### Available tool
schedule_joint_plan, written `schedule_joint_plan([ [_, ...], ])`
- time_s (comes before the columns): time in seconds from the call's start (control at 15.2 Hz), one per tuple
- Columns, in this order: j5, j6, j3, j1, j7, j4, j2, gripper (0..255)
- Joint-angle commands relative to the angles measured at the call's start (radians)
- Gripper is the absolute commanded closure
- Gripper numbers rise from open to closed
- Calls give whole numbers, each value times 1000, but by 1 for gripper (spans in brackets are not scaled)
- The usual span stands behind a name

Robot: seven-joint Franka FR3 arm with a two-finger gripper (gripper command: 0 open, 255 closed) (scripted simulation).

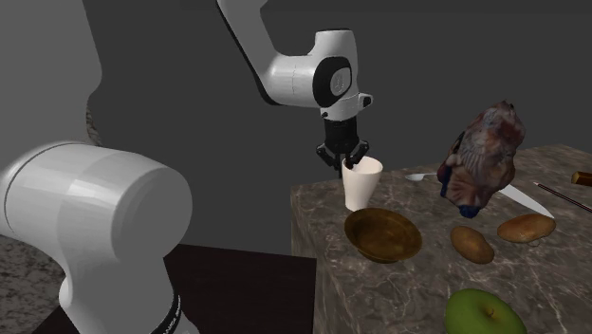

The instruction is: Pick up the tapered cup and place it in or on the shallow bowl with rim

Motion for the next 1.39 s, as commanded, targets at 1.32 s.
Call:
schedule_joint_plan([
  [1.32,-74,-231,7,1,41,71,-167,255],
])
